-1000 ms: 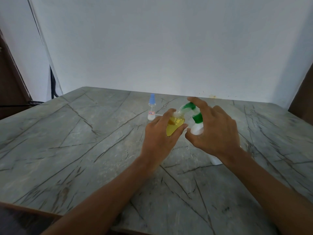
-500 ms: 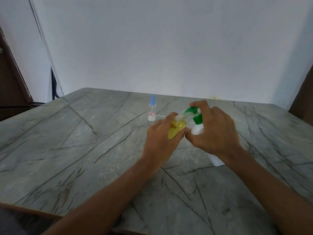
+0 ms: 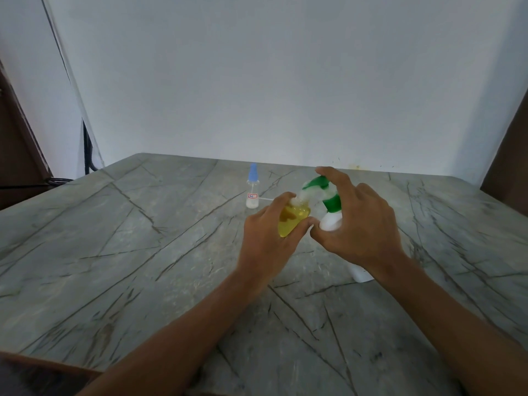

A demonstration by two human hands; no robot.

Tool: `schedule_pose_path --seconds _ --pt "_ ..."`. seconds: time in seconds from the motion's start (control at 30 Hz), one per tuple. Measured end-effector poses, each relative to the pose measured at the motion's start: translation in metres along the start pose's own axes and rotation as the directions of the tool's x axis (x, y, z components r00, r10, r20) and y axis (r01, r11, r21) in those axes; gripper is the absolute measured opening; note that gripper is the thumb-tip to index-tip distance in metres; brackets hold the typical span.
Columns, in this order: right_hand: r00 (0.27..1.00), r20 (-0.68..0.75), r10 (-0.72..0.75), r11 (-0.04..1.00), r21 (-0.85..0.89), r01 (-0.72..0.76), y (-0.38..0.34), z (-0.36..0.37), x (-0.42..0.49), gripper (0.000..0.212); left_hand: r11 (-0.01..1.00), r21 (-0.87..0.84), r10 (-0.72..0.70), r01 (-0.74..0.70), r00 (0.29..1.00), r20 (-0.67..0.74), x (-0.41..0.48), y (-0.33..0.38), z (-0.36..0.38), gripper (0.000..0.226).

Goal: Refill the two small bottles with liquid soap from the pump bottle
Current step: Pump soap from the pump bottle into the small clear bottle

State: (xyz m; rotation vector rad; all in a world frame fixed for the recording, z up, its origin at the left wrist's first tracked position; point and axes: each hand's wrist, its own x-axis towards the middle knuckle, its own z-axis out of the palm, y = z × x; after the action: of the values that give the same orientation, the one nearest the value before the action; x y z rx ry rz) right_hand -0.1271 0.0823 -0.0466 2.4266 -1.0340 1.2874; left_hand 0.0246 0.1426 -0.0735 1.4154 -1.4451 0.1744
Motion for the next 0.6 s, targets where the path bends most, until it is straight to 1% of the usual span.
schedule_pose_path --seconds 0.13,0.3,0.43,0.6 --pt "1.0 -0.01 0.003 1.0 -0.004 -0.003 0.0003 -0.0018 -0.001 0.087 0.999 -0.052 0.003 -0.004 1.0 -0.019 -0.0021 0.0046 0.0027 0.047" --pt "1.0 -0.014 0.011 0.999 0.034 -0.011 0.0025 -0.0004 -0.0022 0.087 0.996 -0.069 -0.054 0.051 0.997 -0.046 -0.0012 0.0069 0.0055 0.054" --pt "0.999 -0.043 0.033 0.991 0.135 -0.027 0.0042 0.001 -0.0028 0.091 0.99 -0.115 -0.095 0.085 0.992 -0.078 -0.0008 0.0048 0.0061 0.048" --pt "0.988 -0.089 0.127 0.944 0.317 -0.093 0.0096 0.0044 -0.0019 0.094 0.98 -0.174 -0.114 0.094 0.987 -0.109 0.0001 0.004 0.007 0.039"
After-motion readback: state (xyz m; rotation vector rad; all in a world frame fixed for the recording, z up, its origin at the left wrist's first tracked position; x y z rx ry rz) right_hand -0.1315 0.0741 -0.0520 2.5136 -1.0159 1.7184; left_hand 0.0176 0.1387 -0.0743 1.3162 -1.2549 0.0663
